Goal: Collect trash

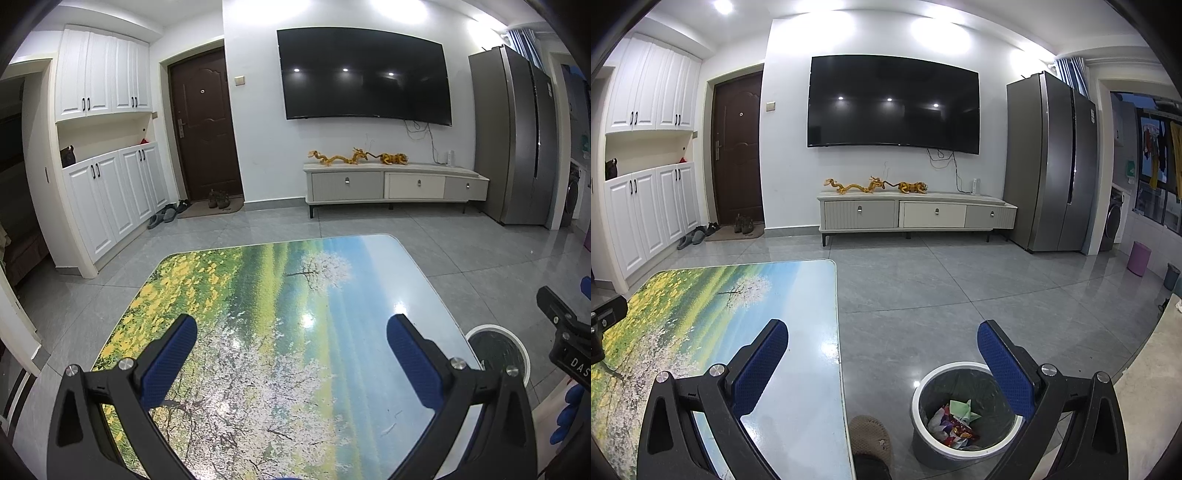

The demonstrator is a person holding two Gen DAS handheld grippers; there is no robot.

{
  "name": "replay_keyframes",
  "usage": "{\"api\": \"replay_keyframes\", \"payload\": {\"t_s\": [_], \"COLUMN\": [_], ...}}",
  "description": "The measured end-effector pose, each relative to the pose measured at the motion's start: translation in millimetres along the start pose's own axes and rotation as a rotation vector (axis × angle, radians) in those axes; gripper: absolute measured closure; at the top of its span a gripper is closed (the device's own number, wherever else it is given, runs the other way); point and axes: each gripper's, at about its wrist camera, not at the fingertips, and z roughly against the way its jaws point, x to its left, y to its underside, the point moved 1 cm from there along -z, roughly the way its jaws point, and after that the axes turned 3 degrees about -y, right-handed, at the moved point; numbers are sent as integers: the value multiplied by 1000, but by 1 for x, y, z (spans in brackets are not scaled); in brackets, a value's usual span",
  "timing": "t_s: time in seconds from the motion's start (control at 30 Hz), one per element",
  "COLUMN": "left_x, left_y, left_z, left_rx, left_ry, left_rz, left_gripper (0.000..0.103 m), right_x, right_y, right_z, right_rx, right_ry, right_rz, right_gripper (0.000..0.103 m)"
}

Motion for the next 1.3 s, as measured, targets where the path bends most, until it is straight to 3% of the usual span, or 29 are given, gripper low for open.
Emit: {"api": "replay_keyframes", "payload": {"t_s": [0.57, 0.83, 1.3], "left_x": [-34, -45, -48], "left_y": [9, 11, 12], "left_z": [8, 12, 11], "left_rx": [43, 43, 42], "left_ry": [184, 216, 209], "left_rz": [-72, -103, -107], "left_gripper": [0, 0, 0], "right_x": [-6, -9, -10], "right_y": [3, 4, 8], "right_z": [-3, -4, -7], "right_rx": [16, 20, 25], "right_ry": [20, 28, 33], "right_rz": [1, 2, 2], "right_gripper": [0, 0, 0]}}
